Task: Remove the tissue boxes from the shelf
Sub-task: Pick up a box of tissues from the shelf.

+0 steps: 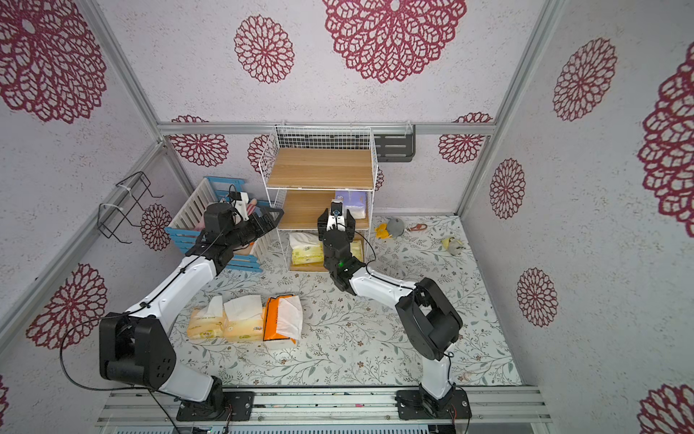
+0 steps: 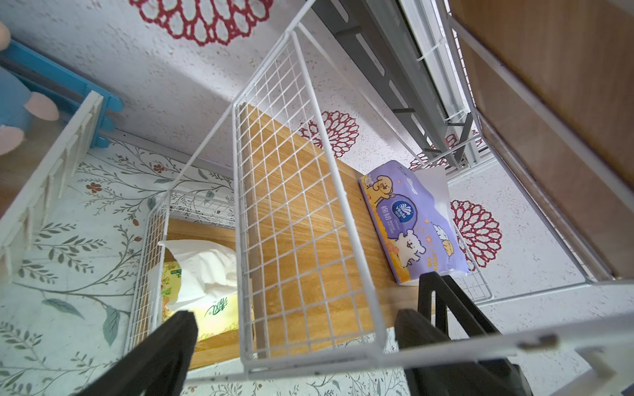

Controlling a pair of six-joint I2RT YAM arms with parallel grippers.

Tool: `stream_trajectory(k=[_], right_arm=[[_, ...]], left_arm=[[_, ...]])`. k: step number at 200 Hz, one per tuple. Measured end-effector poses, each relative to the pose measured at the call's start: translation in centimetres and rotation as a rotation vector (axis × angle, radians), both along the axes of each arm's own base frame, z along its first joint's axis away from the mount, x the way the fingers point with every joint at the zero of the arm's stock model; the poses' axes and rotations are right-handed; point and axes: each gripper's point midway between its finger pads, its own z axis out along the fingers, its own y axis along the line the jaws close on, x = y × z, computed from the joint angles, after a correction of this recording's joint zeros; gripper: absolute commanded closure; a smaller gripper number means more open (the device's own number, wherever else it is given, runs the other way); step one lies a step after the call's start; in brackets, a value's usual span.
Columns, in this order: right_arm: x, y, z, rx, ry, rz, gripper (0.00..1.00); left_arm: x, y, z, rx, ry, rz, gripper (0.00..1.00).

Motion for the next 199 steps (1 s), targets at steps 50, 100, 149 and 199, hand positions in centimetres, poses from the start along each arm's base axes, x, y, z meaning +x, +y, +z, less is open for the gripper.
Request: stream_trajectory(k=[50,100,149,199], right_arm=[[1.4,-0.7,-0.9,-0.009,0.002,-0.028,0.33],[2.2,-0.7,-0.3,0.005,-0.02,-0.038,0.57],[2.2,-0.8,-0.4,0.0,-0.024,-0.035,0.93],[1.3,-1.1,-0.8,-0.011,-0.019,-0.01,1.0]], left_arm=[[-0.2,-0.3,-0.1,-0.011,0.008,-0.017,0.03],[-0.3,-0.4,-0.5,-0.02,0.012,-0.021,0.03],[-0.4,-0.5,-0.7,-0.027,0.021,-0.027,0.03],[-0.5,-0.6,-0.7,-0.036,0.024,-0.029,0.03]])
